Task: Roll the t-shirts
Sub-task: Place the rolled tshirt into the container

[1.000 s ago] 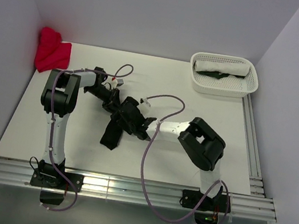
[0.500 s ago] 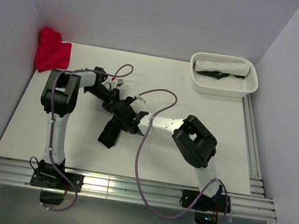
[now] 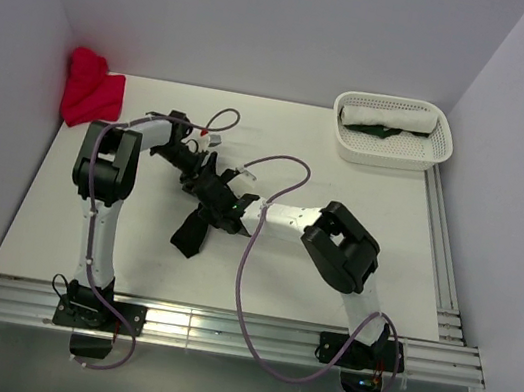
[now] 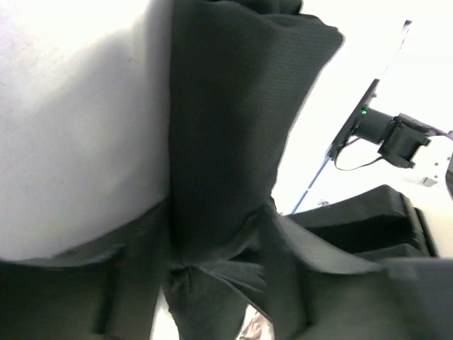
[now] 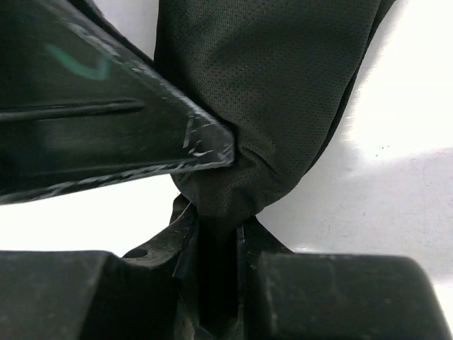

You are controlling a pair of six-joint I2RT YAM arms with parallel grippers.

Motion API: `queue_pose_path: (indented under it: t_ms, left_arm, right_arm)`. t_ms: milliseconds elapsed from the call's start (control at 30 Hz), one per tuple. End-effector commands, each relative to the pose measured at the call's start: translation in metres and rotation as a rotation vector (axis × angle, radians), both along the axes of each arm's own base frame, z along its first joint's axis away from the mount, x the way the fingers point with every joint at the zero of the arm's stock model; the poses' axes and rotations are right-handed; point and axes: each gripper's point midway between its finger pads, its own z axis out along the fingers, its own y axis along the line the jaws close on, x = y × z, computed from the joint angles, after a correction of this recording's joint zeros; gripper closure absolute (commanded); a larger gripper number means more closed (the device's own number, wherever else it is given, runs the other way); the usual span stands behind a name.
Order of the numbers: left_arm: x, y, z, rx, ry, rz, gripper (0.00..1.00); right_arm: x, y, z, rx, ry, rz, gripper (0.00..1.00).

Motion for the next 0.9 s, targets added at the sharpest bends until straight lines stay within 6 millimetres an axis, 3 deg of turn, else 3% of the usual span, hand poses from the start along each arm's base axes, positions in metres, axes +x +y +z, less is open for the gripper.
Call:
queue_pose_path:
  t_ms: [0, 267, 500, 633, 733, 867]
  left_arm:
    - [0.019, 0.018, 0.011, 0.138, -0.180, -0.049, 0.39]
    - [0.053, 0.048, 0.030, 0.244, -0.316, 0.004, 0.30]
    - [0.089, 0.091, 0.069, 0.211, -0.385, 0.120, 0.30]
    - [0.089, 0.118, 0.095, 0.179, -0.444, 0.173, 0.30]
    - [0.077, 0.132, 0.110, 0.176, -0.501, 0.187, 0.31]
    - [0.050, 0.146, 0.110, 0.197, -0.530, 0.199, 0.31]
  right_arm:
    - [-0.029, -0.042, -0.047, -0.203, 0.105, 0.014, 1.00]
    - [-0.029, -0.044, -0.046, -0.200, 0.101, 0.013, 1.00]
    - [-0.020, -0.062, -0.031, -0.188, 0.086, -0.023, 1.00]
    - [-0.004, -0.084, -0.006, -0.179, 0.043, -0.067, 1.00]
    - [0.012, -0.100, 0.020, -0.176, 0.002, -0.094, 1.00]
    - [0.035, -0.121, 0.056, -0.190, -0.059, -0.111, 1.00]
